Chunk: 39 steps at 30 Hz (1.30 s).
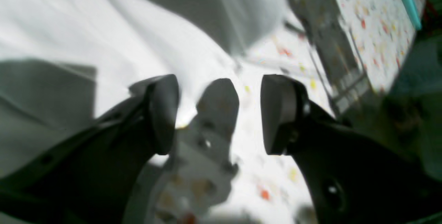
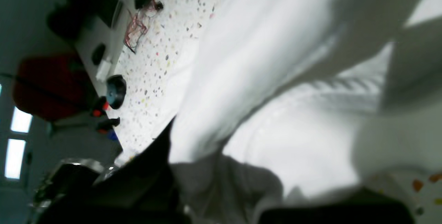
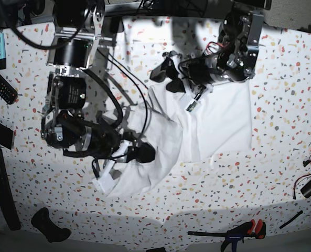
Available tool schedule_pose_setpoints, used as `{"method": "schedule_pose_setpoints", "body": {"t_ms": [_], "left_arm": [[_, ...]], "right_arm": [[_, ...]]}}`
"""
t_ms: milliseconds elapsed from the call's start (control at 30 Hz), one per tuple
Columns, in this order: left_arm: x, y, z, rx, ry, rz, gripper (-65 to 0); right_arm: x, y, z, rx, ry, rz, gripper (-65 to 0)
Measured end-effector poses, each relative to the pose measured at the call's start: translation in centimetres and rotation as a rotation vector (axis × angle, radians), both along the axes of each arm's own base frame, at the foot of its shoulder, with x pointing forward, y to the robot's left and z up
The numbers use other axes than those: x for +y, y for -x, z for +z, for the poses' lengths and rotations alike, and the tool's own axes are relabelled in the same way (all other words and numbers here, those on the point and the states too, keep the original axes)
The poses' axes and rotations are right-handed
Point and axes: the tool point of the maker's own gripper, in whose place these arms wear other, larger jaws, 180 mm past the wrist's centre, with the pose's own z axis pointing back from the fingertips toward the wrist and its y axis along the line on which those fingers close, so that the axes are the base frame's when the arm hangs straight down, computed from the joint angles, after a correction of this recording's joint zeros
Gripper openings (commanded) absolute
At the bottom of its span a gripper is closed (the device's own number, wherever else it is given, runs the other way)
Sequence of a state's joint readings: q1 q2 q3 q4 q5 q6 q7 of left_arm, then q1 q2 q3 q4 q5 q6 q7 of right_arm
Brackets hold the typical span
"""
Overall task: Fold the T-shirt properly
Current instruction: 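Reach the right gripper to the other strip end and grasp it, then fold the grasped end over onto the folded part with the right gripper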
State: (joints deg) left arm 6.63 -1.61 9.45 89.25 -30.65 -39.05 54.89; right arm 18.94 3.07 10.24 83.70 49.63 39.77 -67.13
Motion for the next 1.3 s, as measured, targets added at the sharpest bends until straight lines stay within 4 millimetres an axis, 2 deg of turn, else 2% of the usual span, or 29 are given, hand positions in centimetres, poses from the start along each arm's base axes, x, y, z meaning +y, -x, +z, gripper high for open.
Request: {"method": "schedule_pose_setpoints", "body": {"t_ms": [100, 233, 300, 400, 567, 700, 967, 1000, 1067, 1133, 1200, 1300], "left_arm": [[-0.2, 0.9, 0.8, -0.010, 0.016, -0.009, -30.0], [-0.2, 0.2, 1.3, -0.038, 0.019, 0.001, -30.0], [0.1, 0.5, 0.8, -0.032, -0.001, -0.001, -30.0], [0.0, 1.7, 0.2, 0.003, -0.007, -0.011, -30.0], [-0.6, 4.2, 0.1, 0.098, 0.047, -0.039, -30.0], [-0.9, 5.8, 0.1, 0.125, 0.068, -0.043, -30.1], [-0.8, 6.1, 0.3, 0.120, 0.063, -0.044, -30.0], [-0.8, 6.1, 0.3, 0.120, 0.063, -0.044, -30.0], [-0.8, 6.1, 0.3, 0.120, 0.063, -0.044, -30.0], [-0.8, 6.1, 0.3, 0.120, 0.063, -0.044, -30.0], [-0.8, 6.1, 0.3, 0.120, 0.062, -0.044, -30.0], [-0.8, 6.1, 0.3, 0.120, 0.061, -0.044, -30.0]], "right_arm": [[1.8, -0.3, 0.9, -0.027, 0.014, 0.049, -65.0], [6.6, 0.3, 2.3, -0.053, -0.028, 0.140, -65.0], [8.7, 0.8, 2.1, -0.052, -0.003, 0.173, -65.0], [10.6, 1.1, 1.2, -0.047, 0.071, 0.187, -65.0], [11.1, 0.5, 1.7, -0.091, 0.065, 0.166, -65.0], [11.1, 0.5, 1.1, -0.093, 0.111, 0.168, -65.0], [11.3, 0.4, 1.4, -0.102, 0.098, 0.162, -65.0], [11.5, 0.5, 1.4, -0.103, 0.099, 0.168, -61.8], [12.3, 0.9, 1.9, -0.106, 0.066, 0.194, -48.7], [13.7, 1.8, 3.0, -0.111, -0.006, 0.238, -41.3], [15.6, 3.3, 4.9, -0.112, -0.129, 0.309, -38.3], [18.3, 6.1, 7.6, -0.102, -0.289, 0.433, -37.6]]}}
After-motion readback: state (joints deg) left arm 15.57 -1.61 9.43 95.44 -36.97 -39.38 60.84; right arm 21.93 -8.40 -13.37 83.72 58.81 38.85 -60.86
